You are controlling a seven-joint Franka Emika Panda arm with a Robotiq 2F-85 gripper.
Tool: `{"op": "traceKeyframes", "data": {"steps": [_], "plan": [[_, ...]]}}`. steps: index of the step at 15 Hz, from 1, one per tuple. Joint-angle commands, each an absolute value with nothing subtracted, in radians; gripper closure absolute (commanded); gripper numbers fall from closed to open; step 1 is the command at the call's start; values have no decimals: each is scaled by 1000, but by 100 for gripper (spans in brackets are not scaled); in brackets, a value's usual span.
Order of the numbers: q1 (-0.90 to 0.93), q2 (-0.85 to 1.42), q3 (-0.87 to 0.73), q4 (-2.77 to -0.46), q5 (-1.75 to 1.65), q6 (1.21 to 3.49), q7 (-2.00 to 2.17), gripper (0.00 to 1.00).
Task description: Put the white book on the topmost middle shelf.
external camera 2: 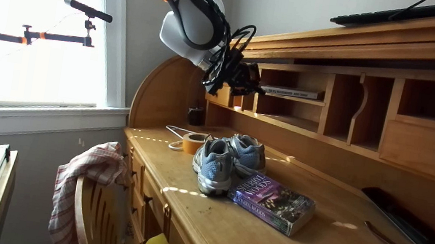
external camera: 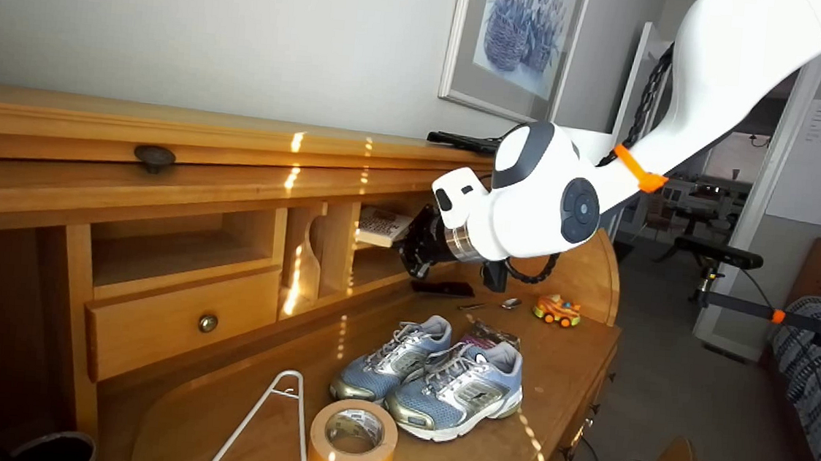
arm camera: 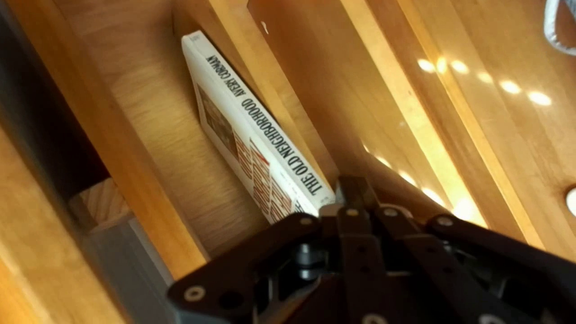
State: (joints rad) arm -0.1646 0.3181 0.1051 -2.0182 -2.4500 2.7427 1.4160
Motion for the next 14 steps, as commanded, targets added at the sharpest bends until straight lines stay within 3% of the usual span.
{"op": "traceKeyframes", "data": {"steps": [1, 14], "plan": [[-150, 351, 114, -1975, -2452, 2739, 1398, 100], [-132, 406, 105, -1883, -2430, 2735, 1366, 100]]}}
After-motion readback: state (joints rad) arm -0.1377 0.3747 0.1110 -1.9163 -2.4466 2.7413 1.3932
